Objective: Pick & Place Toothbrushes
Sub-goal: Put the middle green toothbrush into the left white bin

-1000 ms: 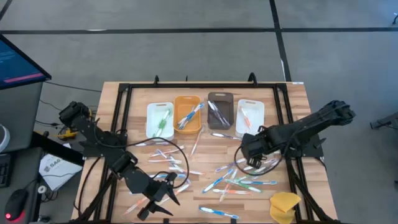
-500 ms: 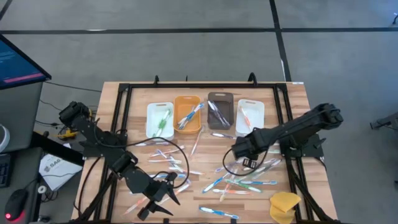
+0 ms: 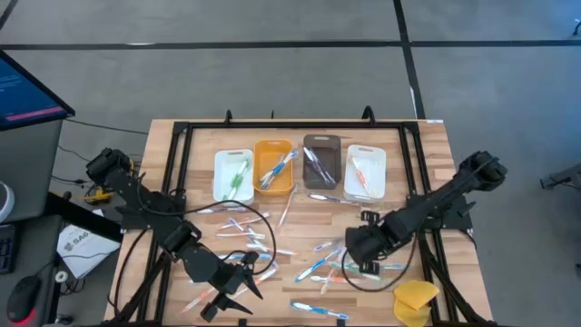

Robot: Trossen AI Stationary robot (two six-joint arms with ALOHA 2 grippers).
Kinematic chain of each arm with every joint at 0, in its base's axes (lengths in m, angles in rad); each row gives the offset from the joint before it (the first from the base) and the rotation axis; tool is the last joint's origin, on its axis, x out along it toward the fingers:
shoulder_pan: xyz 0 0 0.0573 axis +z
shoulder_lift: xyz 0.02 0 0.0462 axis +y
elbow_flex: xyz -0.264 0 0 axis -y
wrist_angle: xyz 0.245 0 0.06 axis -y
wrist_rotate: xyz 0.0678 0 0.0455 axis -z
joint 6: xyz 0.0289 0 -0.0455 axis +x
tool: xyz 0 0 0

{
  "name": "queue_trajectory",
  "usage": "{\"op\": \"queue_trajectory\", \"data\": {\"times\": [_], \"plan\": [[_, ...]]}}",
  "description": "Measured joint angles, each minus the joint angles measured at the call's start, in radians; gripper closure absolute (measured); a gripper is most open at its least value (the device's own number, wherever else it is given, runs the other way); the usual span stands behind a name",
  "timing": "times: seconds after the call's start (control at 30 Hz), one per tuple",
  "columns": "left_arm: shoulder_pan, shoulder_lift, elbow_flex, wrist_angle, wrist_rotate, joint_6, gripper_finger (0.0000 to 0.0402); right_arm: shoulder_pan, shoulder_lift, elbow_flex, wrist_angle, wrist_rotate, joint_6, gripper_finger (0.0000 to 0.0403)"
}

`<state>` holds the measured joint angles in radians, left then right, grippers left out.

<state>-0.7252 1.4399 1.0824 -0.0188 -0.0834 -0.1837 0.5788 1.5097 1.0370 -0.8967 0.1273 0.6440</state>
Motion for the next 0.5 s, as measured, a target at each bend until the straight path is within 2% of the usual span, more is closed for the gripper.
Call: {"op": "queue_trajectory", "data": {"times": [0.27,0.5], "plan": [[0.007,0.000,0.000,0.000,-0.004,0.000,0.0220,0.080,0.000,0.000,0.072,0.057,-0.049,0.0286],[0.007,0.000,0.000,0.000,-0.004,0.000,0.0220,0.087,0.073,0.000,0.074,0.059,-0.050,0.0241]]}}
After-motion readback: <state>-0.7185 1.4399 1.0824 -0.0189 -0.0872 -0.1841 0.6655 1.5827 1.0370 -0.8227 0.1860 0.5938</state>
